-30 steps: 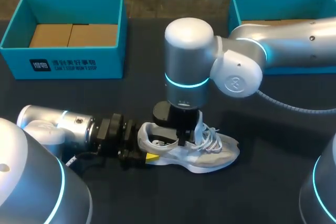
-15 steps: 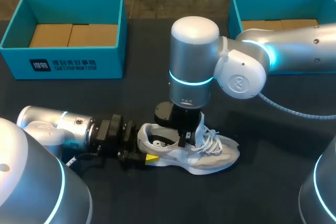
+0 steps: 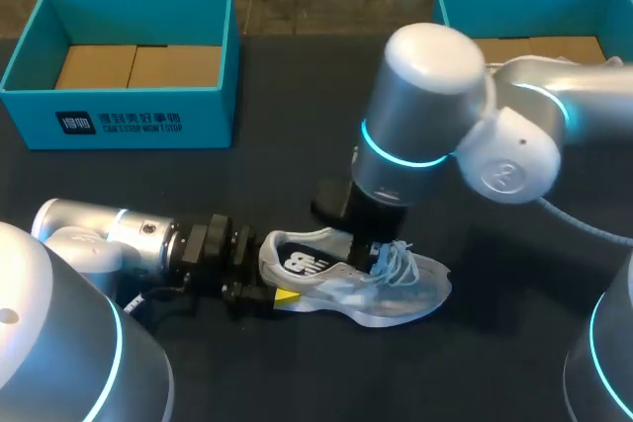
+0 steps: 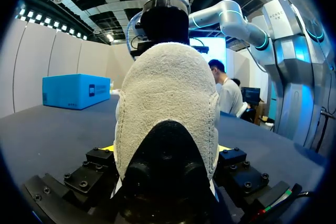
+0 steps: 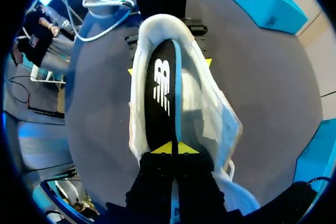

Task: Take the shoe out of the shoebox, open the shoe tongue, remove and reinsert the insole, then place the shoe into the shoebox

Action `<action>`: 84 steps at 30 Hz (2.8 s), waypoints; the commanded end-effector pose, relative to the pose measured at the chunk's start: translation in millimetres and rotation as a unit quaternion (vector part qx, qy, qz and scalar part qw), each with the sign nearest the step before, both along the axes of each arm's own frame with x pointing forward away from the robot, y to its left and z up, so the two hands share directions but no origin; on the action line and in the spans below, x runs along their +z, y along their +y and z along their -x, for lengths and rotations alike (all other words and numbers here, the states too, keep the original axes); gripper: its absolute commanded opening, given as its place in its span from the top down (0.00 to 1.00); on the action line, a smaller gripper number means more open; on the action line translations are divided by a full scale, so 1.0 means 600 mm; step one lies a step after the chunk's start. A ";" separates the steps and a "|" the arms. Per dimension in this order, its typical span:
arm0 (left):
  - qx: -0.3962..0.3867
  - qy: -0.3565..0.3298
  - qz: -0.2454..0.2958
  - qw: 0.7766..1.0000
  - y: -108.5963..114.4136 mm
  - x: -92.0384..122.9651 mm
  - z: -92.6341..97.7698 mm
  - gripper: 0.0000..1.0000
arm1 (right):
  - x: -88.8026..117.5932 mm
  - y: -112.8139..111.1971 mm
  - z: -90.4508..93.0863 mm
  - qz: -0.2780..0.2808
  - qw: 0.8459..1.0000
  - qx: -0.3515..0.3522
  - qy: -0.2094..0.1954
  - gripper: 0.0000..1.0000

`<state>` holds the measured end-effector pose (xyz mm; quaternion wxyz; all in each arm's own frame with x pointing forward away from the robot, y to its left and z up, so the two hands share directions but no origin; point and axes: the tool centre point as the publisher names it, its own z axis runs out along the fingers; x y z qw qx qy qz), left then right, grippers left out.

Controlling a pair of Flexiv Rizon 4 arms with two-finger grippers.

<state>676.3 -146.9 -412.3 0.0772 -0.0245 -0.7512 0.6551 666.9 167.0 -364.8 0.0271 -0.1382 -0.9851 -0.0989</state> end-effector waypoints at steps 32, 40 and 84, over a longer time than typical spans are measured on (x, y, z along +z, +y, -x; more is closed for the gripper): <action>0.001 0.000 -0.001 1.000 -0.001 -0.001 -0.001 1.00 | 0.071 0.085 -0.023 -0.068 0.977 0.202 -0.007 0.72; 0.001 0.000 -0.001 1.000 -0.001 -0.001 -0.001 1.00 | 0.090 0.059 -0.041 -0.081 0.980 0.180 0.013 0.34; 0.001 0.000 -0.001 1.000 -0.001 -0.001 -0.001 1.00 | 0.106 0.097 -0.063 -0.179 0.959 0.200 0.096 1.00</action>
